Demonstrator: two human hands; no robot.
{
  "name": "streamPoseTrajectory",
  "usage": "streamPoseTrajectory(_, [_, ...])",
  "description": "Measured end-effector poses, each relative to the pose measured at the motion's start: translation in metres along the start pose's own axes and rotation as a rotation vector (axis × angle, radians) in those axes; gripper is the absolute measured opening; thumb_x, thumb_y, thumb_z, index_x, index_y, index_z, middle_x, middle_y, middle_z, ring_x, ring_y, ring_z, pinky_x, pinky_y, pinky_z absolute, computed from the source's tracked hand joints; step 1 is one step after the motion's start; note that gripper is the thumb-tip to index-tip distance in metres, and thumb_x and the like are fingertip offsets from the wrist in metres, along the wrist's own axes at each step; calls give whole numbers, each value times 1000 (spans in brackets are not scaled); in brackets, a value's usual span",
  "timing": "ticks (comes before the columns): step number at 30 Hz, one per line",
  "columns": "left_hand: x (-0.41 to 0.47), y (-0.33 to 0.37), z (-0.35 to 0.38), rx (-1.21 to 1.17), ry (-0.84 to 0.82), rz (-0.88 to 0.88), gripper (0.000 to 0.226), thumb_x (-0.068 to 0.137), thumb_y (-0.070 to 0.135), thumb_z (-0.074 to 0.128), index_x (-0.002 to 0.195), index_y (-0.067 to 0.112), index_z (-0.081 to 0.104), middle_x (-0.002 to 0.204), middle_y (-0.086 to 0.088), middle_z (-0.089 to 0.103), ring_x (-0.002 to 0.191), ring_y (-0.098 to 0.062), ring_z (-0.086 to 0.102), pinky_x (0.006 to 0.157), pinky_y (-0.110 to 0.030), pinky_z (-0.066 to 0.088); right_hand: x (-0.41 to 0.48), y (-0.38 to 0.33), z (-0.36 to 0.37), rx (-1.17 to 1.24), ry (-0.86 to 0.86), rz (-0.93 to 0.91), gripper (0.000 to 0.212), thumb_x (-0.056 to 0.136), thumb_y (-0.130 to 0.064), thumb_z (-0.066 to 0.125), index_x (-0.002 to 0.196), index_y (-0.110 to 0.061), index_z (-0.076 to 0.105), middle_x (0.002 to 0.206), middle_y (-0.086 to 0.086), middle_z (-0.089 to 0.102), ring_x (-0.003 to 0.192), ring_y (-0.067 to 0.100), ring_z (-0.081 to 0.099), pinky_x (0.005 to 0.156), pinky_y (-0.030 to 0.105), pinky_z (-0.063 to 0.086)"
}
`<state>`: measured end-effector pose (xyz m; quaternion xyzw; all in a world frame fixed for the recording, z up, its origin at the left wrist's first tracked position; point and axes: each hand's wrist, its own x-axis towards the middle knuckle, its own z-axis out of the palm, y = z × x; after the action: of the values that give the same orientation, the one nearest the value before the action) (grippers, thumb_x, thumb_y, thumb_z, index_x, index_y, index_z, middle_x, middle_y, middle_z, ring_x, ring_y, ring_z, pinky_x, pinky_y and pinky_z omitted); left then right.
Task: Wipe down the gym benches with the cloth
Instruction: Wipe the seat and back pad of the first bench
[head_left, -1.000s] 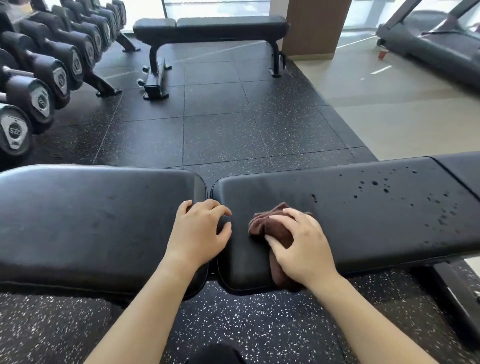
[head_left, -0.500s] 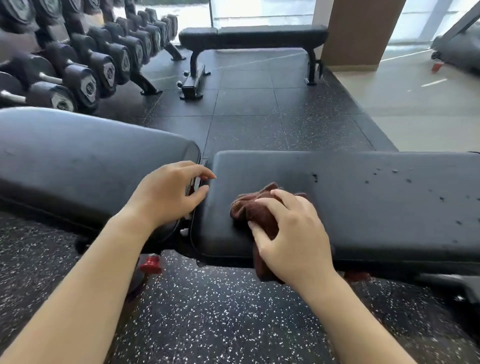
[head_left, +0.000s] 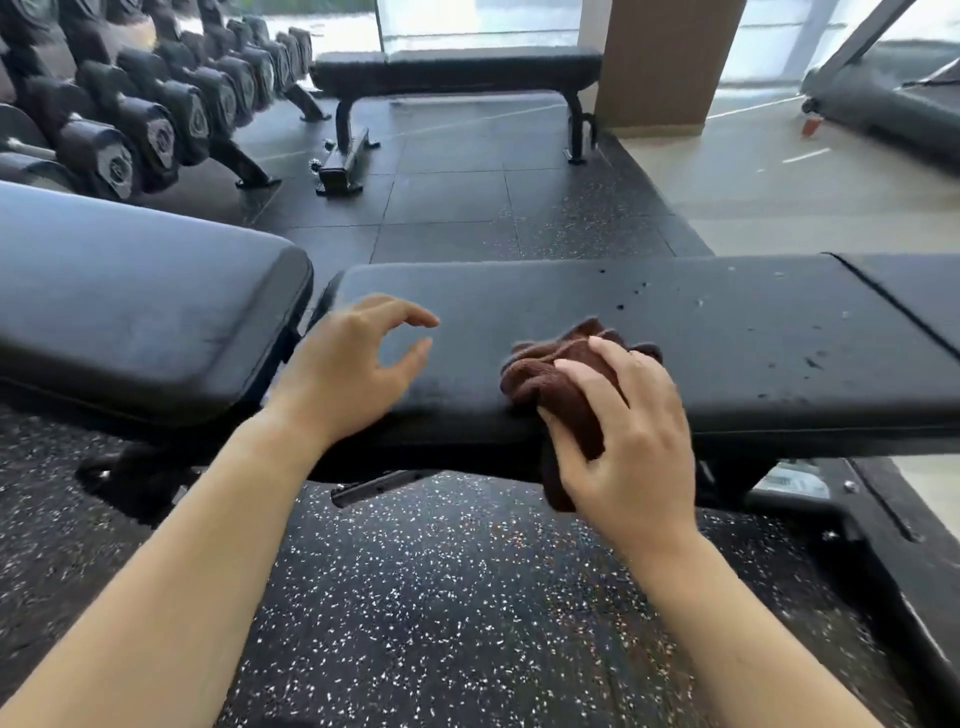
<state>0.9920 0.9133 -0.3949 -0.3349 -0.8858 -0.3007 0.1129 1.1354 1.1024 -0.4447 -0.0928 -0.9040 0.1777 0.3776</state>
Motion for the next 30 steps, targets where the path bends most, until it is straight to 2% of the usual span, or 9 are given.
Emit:
streamPoseTrajectory(3, [-6, 16, 21, -45, -56, 34, 18, 85, 29, 58, 102, 31, 65, 101, 17, 57, 100, -6, 54, 87, -22, 39, -8, 26, -9, -24, 116, 31, 34, 86, -33, 62, 116, -16, 64, 129, 11, 55, 121, 36, 48, 107, 45, 34])
streamPoseTrajectory(7, [-21, 15, 35, -11, -52, 23, 17, 87, 29, 56, 101, 27, 66, 108, 12, 60, 105, -13, 55, 89, -37, 47, -19, 3, 12, -21, 115, -83, 35, 84, -31, 63, 116, -19, 63, 133, 11, 54, 123, 36, 45, 106, 43, 32])
streamPoseTrajectory(12, [-25, 15, 40, 39, 7, 25, 17, 88, 28, 56, 102, 26, 66, 110, 10, 59, 106, -13, 53, 86, -31, 44, -25, 19, 9, -58, 78, -233, 37, 85, -31, 62, 122, -24, 56, 136, 9, 52, 125, 35, 46, 99, 47, 40])
streamPoseTrajectory(17, [-23, 15, 39, 48, 11, 19, 17, 88, 30, 56, 101, 28, 66, 108, 11, 59, 104, -12, 52, 83, -30, 44, -20, 33, -7, -52, 139, -44, 36, 86, -31, 63, 119, -17, 63, 134, 13, 53, 125, 37, 44, 107, 48, 34])
streamPoseTrajectory(19, [-17, 14, 40, 62, 3, 12, 18, 87, 30, 56, 102, 28, 66, 109, 10, 59, 105, -14, 53, 84, -31, 44, -10, 18, -4, -47, 101, 13, 35, 85, -33, 63, 117, -19, 64, 133, 10, 54, 124, 35, 45, 107, 43, 32])
streamPoseTrajectory(21, [-9, 13, 40, 73, -20, -7, 22, 87, 31, 56, 106, 26, 65, 113, 7, 58, 107, -17, 52, 89, -32, 43, 4, 9, -4, -29, 27, 59, 34, 83, -35, 63, 114, -23, 66, 130, 5, 56, 121, 32, 48, 103, 42, 35])
streamPoseTrajectory(26, [5, 11, 40, 100, -88, -37, 29, 84, 36, 56, 111, 27, 63, 118, 5, 55, 111, -20, 50, 97, -37, 41, 63, 4, -4, 2, -310, 226, 29, 83, -41, 60, 110, -32, 63, 121, -6, 57, 113, 27, 48, 97, 42, 40])
streamPoseTrajectory(28, [7, 11, 41, 97, -89, -47, 29, 83, 38, 56, 110, 29, 63, 117, 6, 55, 111, -20, 50, 97, -38, 41, 71, 3, -3, 4, -406, 221, 31, 84, -42, 59, 114, -33, 61, 124, -6, 55, 114, 28, 46, 99, 42, 39])
streamPoseTrajectory(30, [7, 10, 41, 86, -83, -49, 28, 83, 38, 57, 109, 29, 63, 116, 6, 55, 111, -19, 50, 97, -39, 41, 59, 3, -8, 31, -400, 177, 33, 83, -42, 60, 115, -33, 61, 128, -7, 53, 116, 26, 45, 100, 42, 38])
